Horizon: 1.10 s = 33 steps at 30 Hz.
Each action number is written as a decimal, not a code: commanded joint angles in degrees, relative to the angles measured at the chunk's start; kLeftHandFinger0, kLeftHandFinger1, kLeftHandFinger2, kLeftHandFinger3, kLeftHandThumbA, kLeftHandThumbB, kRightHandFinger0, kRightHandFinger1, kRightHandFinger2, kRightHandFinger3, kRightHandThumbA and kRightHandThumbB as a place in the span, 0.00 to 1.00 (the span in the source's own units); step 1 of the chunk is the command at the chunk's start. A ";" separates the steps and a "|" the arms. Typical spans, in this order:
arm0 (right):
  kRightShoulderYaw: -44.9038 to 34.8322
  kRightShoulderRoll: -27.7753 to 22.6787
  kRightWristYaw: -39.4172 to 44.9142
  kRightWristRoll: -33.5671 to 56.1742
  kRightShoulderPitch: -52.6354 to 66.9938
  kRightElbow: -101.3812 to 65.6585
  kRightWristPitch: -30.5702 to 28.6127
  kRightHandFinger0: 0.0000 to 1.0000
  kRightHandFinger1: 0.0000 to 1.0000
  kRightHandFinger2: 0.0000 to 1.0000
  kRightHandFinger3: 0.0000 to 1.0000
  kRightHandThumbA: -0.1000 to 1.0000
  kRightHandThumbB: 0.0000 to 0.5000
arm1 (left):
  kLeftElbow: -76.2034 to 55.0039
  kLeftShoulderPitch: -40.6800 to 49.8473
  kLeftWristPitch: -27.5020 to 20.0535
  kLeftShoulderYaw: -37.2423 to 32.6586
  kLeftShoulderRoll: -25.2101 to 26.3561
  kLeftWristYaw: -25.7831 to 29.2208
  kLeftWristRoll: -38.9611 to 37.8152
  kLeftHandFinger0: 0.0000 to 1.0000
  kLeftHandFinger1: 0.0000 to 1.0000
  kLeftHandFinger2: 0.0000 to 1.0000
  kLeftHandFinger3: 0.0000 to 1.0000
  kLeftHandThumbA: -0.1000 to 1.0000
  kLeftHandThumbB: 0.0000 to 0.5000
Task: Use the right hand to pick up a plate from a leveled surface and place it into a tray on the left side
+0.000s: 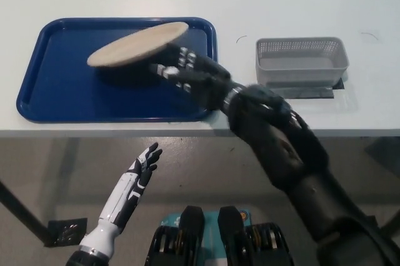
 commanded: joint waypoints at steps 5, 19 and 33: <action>14.97 -25.16 -20.18 39.54 20.36 -70.68 1.54 1.00 1.00 1.00 1.00 0.71 1.00 | -1.28 -2.15 -0.75 0.03 1.18 -1.62 -0.82 1.00 1.00 1.00 1.00 1.00 0.35; 3.52 -28.90 7.18 16.62 47.04 -85.93 -7.69 1.00 1.00 1.00 1.00 0.98 1.00 | -0.64 -2.01 -0.81 -0.20 0.78 -1.21 -0.12 1.00 1.00 1.00 1.00 1.00 0.34; 3.31 -19.42 6.91 -29.87 56.23 -64.45 -36.06 1.00 1.00 1.00 1.00 1.00 0.78 | -1.19 1.72 -3.47 -0.44 -0.28 -0.72 -0.77 1.00 1.00 1.00 1.00 1.00 0.32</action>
